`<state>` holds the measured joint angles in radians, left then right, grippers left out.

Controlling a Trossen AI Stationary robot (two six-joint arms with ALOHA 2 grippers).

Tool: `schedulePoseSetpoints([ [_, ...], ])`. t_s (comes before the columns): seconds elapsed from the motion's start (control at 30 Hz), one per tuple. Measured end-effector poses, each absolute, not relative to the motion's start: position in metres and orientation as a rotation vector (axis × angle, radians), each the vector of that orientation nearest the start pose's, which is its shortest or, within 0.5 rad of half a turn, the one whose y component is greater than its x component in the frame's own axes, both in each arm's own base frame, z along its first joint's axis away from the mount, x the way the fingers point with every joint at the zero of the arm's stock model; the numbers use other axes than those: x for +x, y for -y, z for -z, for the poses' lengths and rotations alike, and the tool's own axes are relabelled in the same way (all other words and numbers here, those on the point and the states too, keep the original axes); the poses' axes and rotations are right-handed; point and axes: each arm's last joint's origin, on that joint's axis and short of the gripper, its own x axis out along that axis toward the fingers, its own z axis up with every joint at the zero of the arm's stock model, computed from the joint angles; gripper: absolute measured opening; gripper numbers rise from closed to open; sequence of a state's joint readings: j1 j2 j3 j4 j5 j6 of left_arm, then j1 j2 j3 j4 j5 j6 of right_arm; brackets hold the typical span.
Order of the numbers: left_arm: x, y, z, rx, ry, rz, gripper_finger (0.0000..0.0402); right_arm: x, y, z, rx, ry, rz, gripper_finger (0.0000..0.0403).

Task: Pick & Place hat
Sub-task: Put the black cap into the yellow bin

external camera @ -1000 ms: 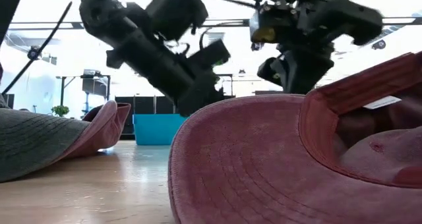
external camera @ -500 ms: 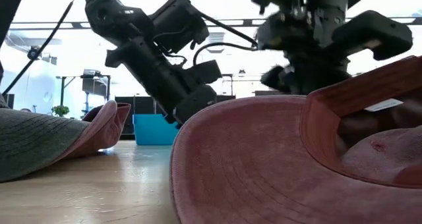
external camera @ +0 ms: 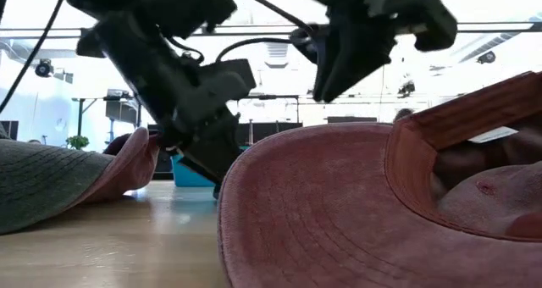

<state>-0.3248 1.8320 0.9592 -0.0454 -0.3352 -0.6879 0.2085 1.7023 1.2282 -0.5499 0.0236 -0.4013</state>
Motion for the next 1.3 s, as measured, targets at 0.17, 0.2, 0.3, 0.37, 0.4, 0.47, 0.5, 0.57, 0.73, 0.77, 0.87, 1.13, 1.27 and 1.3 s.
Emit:
schedulePoseSetpoints([
  [0.17, 0.345, 0.113, -0.146, -0.414, -0.7, -0.114, 0.0158, 0.344, -0.085, -0.234, -0.543, -0.932, -0.415, 0.0126],
  [0.2, 0.348, 0.113, -0.148, -0.393, -0.665, -0.097, 0.0158, 0.343, -0.087, -0.235, -0.541, -0.942, -0.397, 0.0138],
  [0.3, 0.353, 0.112, -0.155, -0.298, -0.563, -0.072, 0.0158, 0.337, -0.096, -0.239, -0.548, -1.014, -0.278, 0.0169],
  [0.37, 0.354, 0.112, -0.161, -0.242, -0.543, -0.06, 0.0158, 0.331, -0.105, -0.24, -0.523, -1.055, -0.217, 0.0184],
  [0.4, 0.353, 0.113, -0.163, -0.222, -0.548, -0.052, 0.0158, 0.327, -0.111, -0.24, -0.504, -1.069, -0.206, 0.019],
  [0.47, 0.35, 0.119, -0.166, -0.212, -0.555, -0.022, 0.0158, 0.321, -0.124, -0.239, -0.46, -1.083, -0.197, 0.0198],
  [0.5, 0.349, 0.123, -0.168, -0.214, -0.56, 0.005, 0.0158, 0.318, -0.13, -0.239, -0.434, -1.088, -0.182, 0.0201],
  [0.57, 0.345, 0.132, -0.168, -0.214, -0.575, 0.068, 0.0158, 0.311, -0.142, -0.237, -0.383, -1.087, -0.128, 0.0203],
  [0.73, 0.33, 0.152, -0.16, -0.117, -0.667, 0.112, 0.0158, 0.302, -0.161, -0.238, -0.321, -1.049, -0.061, 0.0203],
  [0.77, 0.327, 0.154, -0.158, -0.072, -0.684, 0.09, 0.0158, 0.304, -0.164, -0.237, -0.317, -1.03, -0.07, 0.0203],
  [0.87, 0.322, 0.154, -0.154, 0.054, -0.69, 0.006, 0.0158, 0.311, -0.17, -0.233, -0.339, -0.983, -0.12, 0.0203],
  [1.13, 0.337, 0.147, -0.147, 0.128, -0.69, 0.111, 0.0158, 0.321, -0.174, -0.223, -0.248, -0.968, -0.09, 0.0203],
  [1.27, 0.347, 0.153, -0.14, 0.192, -0.653, 0.197, 0.0158, 0.32, -0.173, -0.225, -0.235, -0.967, -0.083, 0.0203],
  [1.3, 0.349, 0.154, -0.138, 0.203, -0.646, 0.209, 0.0158, 0.319, -0.173, -0.226, -0.236, -0.972, -0.082, 0.0203],
])
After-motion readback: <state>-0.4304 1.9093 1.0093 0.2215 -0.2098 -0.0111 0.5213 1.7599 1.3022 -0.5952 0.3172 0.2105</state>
